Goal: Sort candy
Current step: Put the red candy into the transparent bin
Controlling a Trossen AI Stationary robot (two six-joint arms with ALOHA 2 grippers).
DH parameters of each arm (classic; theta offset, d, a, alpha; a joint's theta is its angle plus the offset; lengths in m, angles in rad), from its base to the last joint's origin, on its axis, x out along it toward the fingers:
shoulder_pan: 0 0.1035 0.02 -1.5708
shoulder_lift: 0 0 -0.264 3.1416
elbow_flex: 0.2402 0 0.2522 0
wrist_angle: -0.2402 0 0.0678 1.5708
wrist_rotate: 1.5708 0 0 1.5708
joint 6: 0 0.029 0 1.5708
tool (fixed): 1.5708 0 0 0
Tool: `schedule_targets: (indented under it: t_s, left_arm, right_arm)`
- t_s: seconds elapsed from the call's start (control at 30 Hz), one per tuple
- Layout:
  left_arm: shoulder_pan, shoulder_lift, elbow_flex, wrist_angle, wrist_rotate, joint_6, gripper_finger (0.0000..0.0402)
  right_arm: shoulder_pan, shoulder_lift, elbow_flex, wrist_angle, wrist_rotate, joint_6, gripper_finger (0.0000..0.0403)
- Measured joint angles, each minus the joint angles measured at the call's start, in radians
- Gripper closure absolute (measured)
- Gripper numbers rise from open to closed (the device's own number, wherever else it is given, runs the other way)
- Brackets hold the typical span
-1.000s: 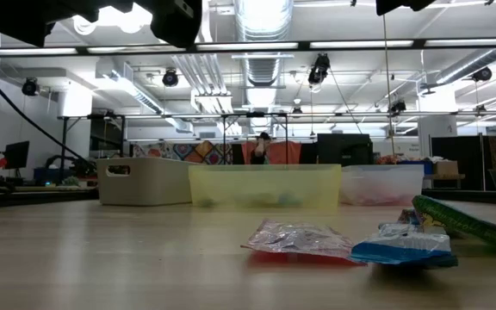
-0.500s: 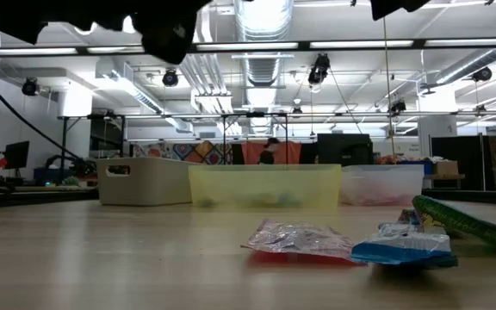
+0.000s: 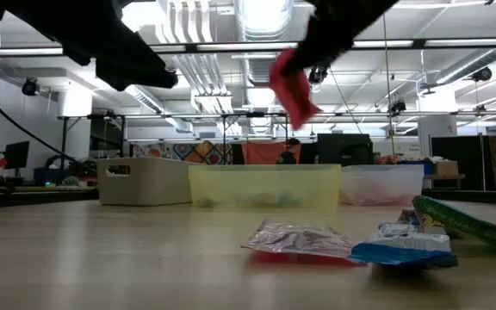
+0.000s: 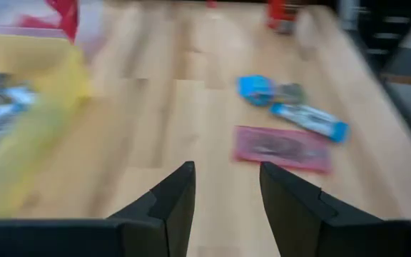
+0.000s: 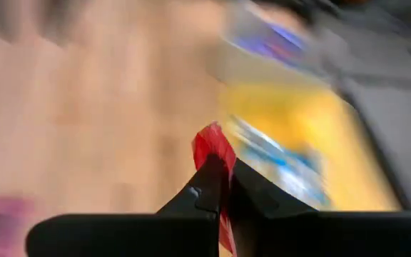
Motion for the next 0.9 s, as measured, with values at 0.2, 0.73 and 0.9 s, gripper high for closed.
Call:
schedule_targets:
  t_s: [0.2, 0.73, 0.9]
  left_arm:
    - [0.000, -0.017, 0.000, -0.018, -0.120, -0.006, 0.0261]
    - [0.000, -0.015, 0.000, -0.054, -0.201, -0.006, 0.0260]
    - [0.000, -0.015, 0.000, -0.054, -0.201, -0.006, 0.0260]
  right_arm:
    - [-0.146, -0.109, -0.024, -0.263, 0.127, 0.228, 0.0394]
    - [-0.564, -0.205, -0.257, -0.218, -0.010, 0.419, 0.0394]
    - [-0.593, -0.203, -0.286, -0.173, -0.057, 0.419, 0.0394]
